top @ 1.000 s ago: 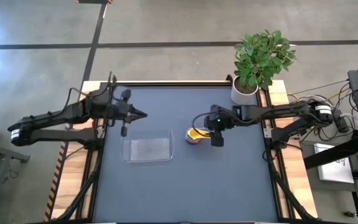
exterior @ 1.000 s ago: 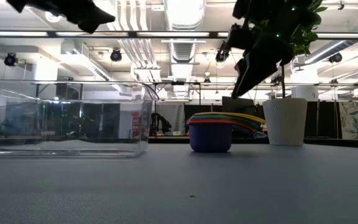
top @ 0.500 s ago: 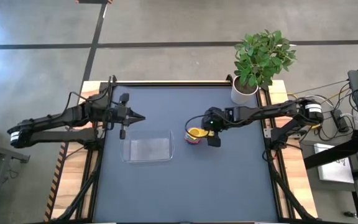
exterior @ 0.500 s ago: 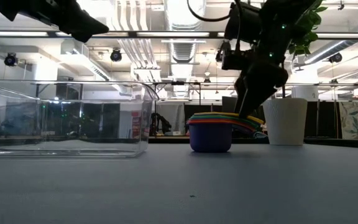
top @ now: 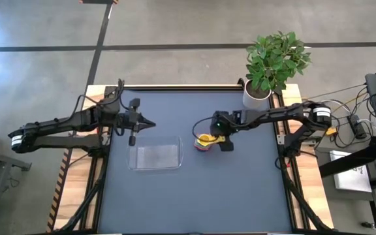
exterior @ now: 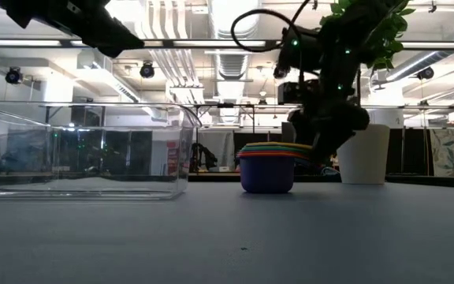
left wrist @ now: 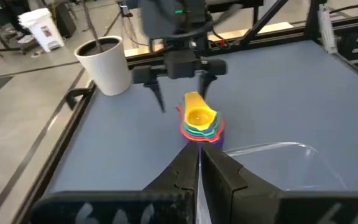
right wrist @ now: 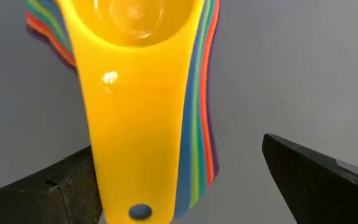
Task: Nest measuring cups in basket
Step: Put the stacked measuring cups into the transparent bin
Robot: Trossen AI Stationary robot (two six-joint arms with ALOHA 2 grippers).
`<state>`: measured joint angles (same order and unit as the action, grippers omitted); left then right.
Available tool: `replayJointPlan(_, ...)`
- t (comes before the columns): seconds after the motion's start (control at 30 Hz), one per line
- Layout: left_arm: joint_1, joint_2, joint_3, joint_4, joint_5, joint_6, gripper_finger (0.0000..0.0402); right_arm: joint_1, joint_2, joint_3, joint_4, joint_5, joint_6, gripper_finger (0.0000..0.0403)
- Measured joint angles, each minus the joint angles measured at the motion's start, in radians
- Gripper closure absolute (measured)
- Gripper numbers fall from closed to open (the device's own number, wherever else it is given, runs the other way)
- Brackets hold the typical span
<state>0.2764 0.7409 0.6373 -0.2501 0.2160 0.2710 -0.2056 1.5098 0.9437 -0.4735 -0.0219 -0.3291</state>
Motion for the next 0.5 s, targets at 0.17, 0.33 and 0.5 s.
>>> replayJointPlan(0.17, 0.0, -0.023, -0.002, -0.019, 0.011, 0.0, 0.0401, -0.046, 0.0, 0.02, 0.001, -0.088, -0.03, 0.0023)
replayJointPlan(0.33, 0.0, -0.141, -0.015, -0.012, 0.005, -0.018, 0.0401, -0.051, 0.004, 0.031, -0.023, -0.095, -0.049, 0.0023)
replayJointPlan(0.5, 0.0, -0.236, -0.053, -0.012, 0.003, -0.071, 0.0401, -0.05, 0.029, 0.03, -0.033, -0.117, -0.044, 0.0023)
